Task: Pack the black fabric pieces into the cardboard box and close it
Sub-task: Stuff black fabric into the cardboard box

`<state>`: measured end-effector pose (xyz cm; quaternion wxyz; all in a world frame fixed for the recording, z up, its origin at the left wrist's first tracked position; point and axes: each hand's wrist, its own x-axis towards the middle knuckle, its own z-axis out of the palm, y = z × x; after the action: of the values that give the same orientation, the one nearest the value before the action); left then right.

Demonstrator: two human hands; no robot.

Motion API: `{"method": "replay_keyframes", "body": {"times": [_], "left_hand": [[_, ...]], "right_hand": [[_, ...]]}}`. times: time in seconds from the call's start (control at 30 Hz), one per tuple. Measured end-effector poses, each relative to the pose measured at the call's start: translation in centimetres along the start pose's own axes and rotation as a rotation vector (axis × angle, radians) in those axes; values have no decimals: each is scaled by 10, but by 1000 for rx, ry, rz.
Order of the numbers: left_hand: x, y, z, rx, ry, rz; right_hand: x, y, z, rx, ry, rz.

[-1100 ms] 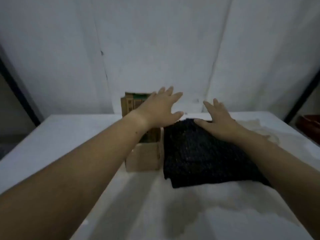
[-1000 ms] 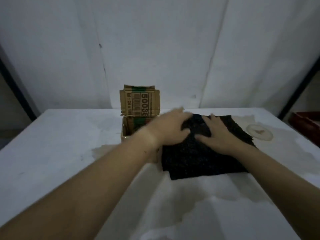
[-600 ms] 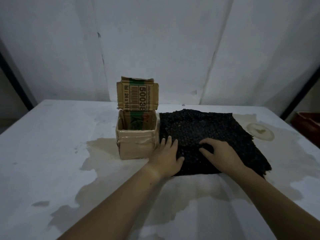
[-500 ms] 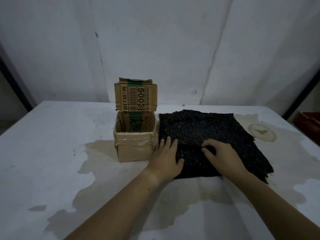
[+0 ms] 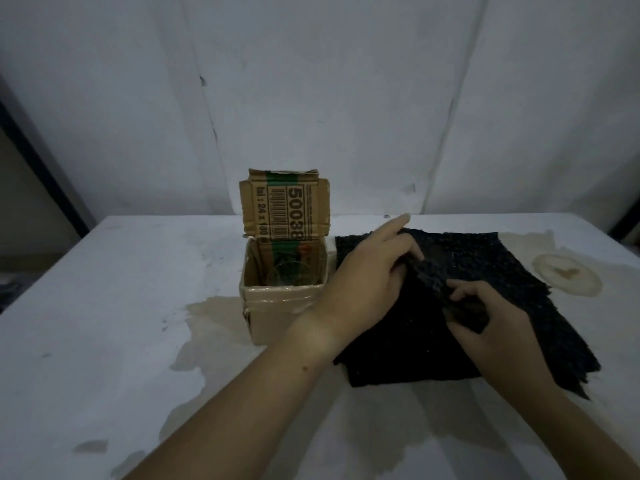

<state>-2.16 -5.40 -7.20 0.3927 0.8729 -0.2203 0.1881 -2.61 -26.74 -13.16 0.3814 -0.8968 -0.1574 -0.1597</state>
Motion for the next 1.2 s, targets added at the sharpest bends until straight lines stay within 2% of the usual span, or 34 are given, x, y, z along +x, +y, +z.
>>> {"method": "replay_keyframes", "body": {"times": [0.13,0.27,0.3,0.4,0.47,0.57,0.67,0.83,1.03,1.1,1.2], "left_hand": [[-7,-8,-69,90,85,142],[-43,-43,-121,181,205,-13],[-51,-53,-127,181,174,-95],[-63,-74,-140,11,-11,-481],[-75,-78,-143,55,-41,-427],[-79,-83,-143,293,-171,-363],[-56,-84,-145,371,-349,-508],[-17,-77,-149,571,-626,-577],[9,-74,-142,685,-844,-542],[13,-77,-143,646,-919,-571],[12,-84,-143,567,-922,-611]], "right_hand": [[18,-34,18,164,-7,-55],[42,-85,46,215,-114,-205],[47,-96,53,226,-155,-234],[61,-118,68,152,-321,-275],[68,-126,72,76,-466,-270],[79,-134,72,53,-619,-144],[97,-144,67,-88,-717,-156],[124,-166,64,-355,-937,-204],[144,-181,85,-552,-1023,-233],[146,-184,93,-612,-1031,-259],[149,-185,98,-644,-1040,-281]]}}
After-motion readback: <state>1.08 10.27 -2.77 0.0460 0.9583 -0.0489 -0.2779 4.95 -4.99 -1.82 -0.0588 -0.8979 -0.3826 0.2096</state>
